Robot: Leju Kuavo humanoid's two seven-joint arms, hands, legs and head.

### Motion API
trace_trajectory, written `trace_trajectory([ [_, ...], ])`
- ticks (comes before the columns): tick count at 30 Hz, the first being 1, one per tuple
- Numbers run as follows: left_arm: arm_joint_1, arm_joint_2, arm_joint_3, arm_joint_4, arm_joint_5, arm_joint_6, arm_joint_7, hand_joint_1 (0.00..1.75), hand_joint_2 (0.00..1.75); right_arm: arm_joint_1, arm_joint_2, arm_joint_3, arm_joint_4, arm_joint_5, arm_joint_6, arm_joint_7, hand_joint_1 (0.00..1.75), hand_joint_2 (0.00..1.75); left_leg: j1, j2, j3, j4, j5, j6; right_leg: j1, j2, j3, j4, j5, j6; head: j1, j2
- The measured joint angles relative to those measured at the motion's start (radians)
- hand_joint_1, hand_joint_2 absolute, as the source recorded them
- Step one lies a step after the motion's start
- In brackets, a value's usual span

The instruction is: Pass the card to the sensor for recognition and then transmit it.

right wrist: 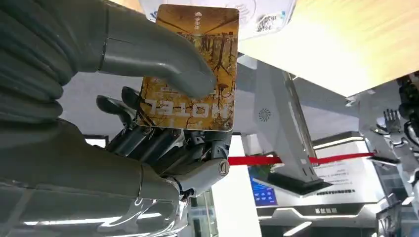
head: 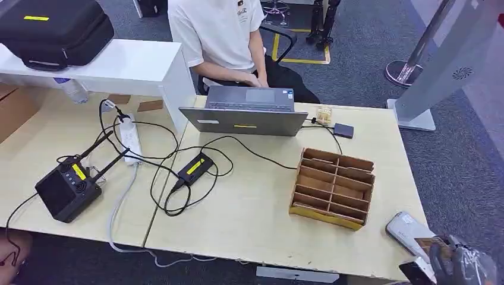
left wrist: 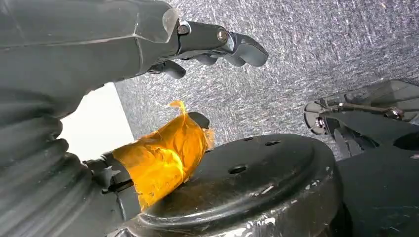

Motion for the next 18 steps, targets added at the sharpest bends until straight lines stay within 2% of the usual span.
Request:
trace_trajectory([
  [18,0.0,0.0,0.0,0.0,-0.012,0.0,0.005,0.0,1.75,-0.03,0.013,-0.044,-0.029,-0.02,0.044,-0.033,1.75,1.75,0.0,0.0,0.0,0.0,0.0,0.0,0.0,0.0,0.001,0.0,0.0,0.0,0.0,0.0],
])
